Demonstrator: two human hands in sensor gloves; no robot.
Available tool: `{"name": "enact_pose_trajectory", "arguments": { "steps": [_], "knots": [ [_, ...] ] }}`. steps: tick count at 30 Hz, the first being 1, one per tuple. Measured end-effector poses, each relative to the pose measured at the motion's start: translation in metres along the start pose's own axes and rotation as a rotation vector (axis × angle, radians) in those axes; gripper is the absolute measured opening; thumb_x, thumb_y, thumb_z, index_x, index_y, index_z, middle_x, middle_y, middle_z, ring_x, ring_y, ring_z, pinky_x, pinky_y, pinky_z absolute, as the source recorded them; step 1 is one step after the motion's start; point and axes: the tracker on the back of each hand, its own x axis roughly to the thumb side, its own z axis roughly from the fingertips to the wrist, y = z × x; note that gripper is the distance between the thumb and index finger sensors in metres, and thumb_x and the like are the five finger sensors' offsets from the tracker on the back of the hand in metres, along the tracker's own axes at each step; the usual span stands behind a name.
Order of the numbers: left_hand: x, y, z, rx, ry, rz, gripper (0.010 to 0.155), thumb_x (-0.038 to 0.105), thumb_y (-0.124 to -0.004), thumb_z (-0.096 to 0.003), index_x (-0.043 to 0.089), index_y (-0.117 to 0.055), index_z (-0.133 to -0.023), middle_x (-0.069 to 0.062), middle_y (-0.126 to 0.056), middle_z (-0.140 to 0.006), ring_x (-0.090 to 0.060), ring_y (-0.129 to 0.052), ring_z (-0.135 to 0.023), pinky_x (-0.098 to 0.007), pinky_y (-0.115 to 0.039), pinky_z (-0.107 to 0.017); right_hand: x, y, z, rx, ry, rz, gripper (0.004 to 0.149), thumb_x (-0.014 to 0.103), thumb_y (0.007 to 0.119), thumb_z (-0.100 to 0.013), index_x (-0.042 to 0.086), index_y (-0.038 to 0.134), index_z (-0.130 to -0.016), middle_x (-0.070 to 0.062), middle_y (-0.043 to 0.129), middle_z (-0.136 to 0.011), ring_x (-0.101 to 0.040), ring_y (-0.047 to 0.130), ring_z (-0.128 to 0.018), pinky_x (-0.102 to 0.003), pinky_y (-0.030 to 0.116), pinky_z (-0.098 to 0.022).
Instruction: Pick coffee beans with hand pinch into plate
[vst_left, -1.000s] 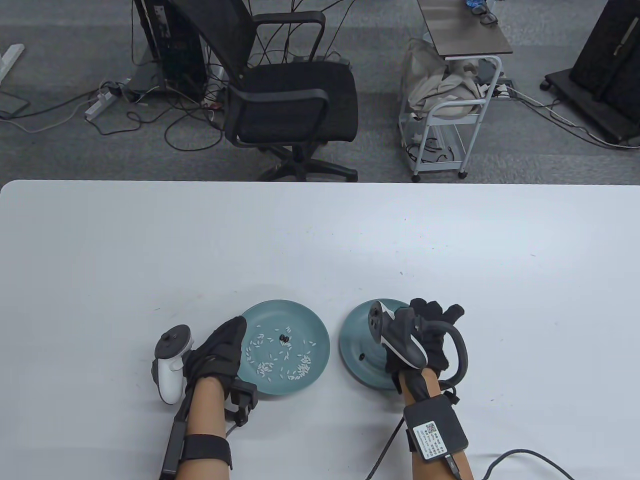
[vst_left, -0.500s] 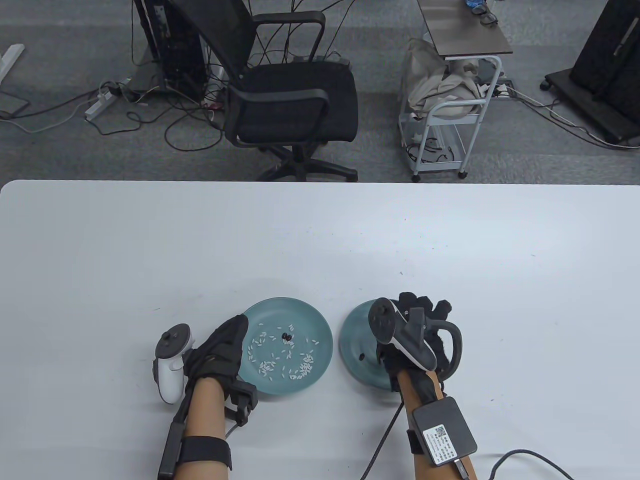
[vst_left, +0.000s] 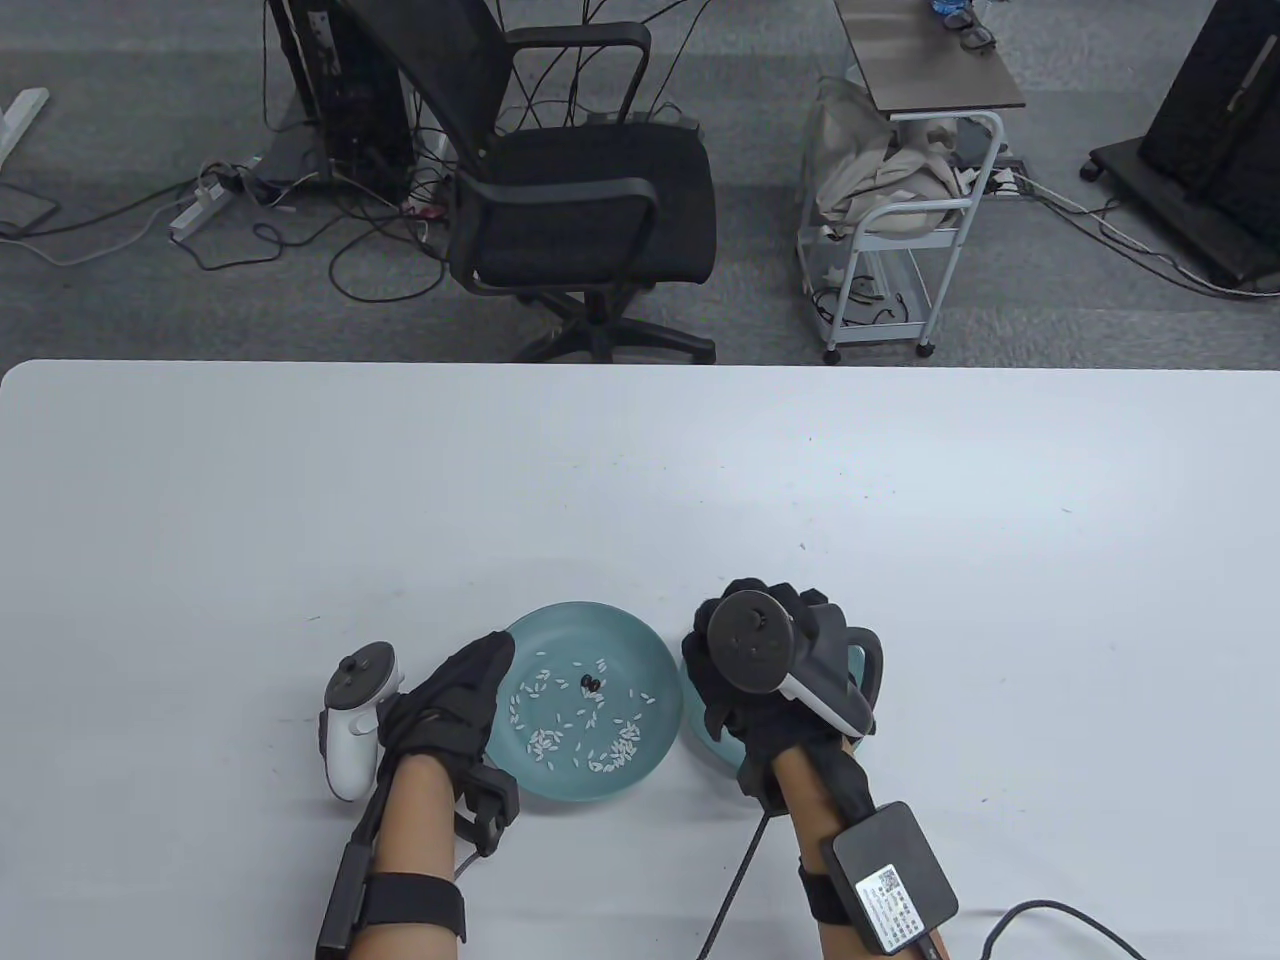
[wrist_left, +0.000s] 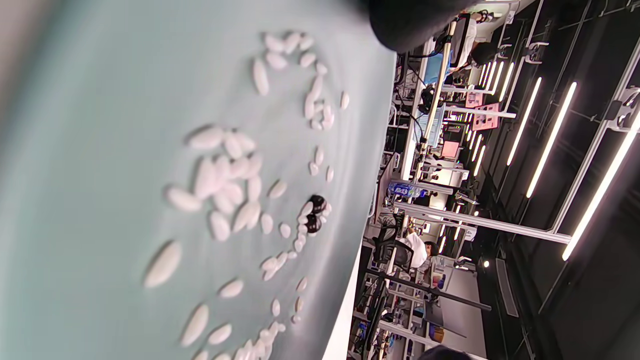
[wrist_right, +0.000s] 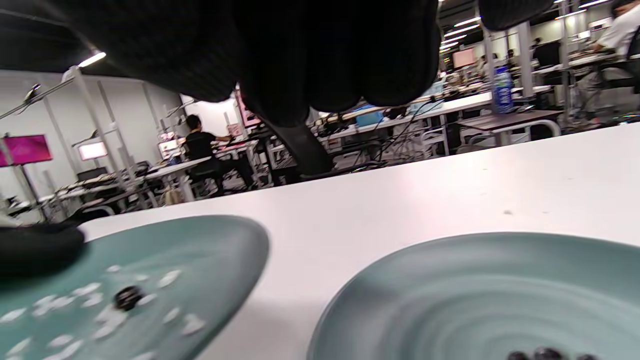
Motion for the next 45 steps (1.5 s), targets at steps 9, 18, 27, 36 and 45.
{"name": "enact_pose_trajectory", "arguments": {
  "steps": [9,18,27,36,45],
  "knots": [
    [0.006,-0.009,-0.001,-0.081,-0.004,-0.054,0.055,0.044,-0.059,-0.0706,0.015,-0.058,-0.117,-0.017,-0.093,-0.085,-0.031,-0.101,-0.061,-0.046,-0.09,-0.042,0.056,0.035,-0.004,0.062,-0.095,0.091,0.037,0.04,0.076,-0.052,0.018,0.083,-0.081,-0.011,0.073,-0.095,-0.04,0.077,-0.081,-0.073,0.051,-0.068],
    [0.007,-0.014,-0.002,-0.109,0.003,-0.065,0.055,0.044,-0.059,-0.0706,0.014,-0.058,-0.117,-0.018,-0.093,-0.084,-0.032,-0.101,-0.061,-0.046,-0.09,-0.042,0.064,0.056,-0.005,0.076,-0.101,0.263,0.037,0.04,0.079,-0.051,0.024,0.084,-0.084,-0.011,0.072,-0.096,-0.04,0.076,-0.082,-0.073,0.05,-0.068],
    [0.007,-0.014,-0.002,-0.105,0.018,-0.074,0.055,0.044,-0.06,-0.0706,0.014,-0.059,-0.117,-0.018,-0.094,-0.084,-0.032,-0.101,-0.061,-0.046,-0.09,-0.042,0.073,0.072,-0.004,0.134,-0.152,0.383,0.036,0.04,0.079,-0.051,0.024,0.085,-0.083,-0.011,0.072,-0.097,-0.039,0.076,-0.082,-0.074,0.049,-0.068],
    [0.007,-0.013,-0.002,-0.1,0.022,-0.089,0.055,0.044,-0.061,-0.0705,0.014,-0.06,-0.116,-0.018,-0.094,-0.084,-0.033,-0.101,-0.061,-0.046,-0.09,-0.042,0.075,0.077,-0.003,0.189,-0.146,0.395,0.037,0.04,0.078,-0.051,0.023,0.083,-0.084,-0.011,0.07,-0.098,-0.04,0.075,-0.084,-0.075,0.048,-0.069],
    [0.005,-0.011,-0.006,-0.109,0.027,-0.106,0.054,0.044,-0.061,-0.0702,0.014,-0.062,-0.116,-0.019,-0.094,-0.084,-0.033,-0.101,-0.06,-0.047,-0.09,-0.042,0.078,0.083,-0.002,0.19,-0.165,0.393,0.035,0.041,0.077,-0.052,0.024,0.084,-0.082,-0.012,0.07,-0.098,-0.041,0.074,-0.083,-0.075,0.047,-0.069]
  ]
}}
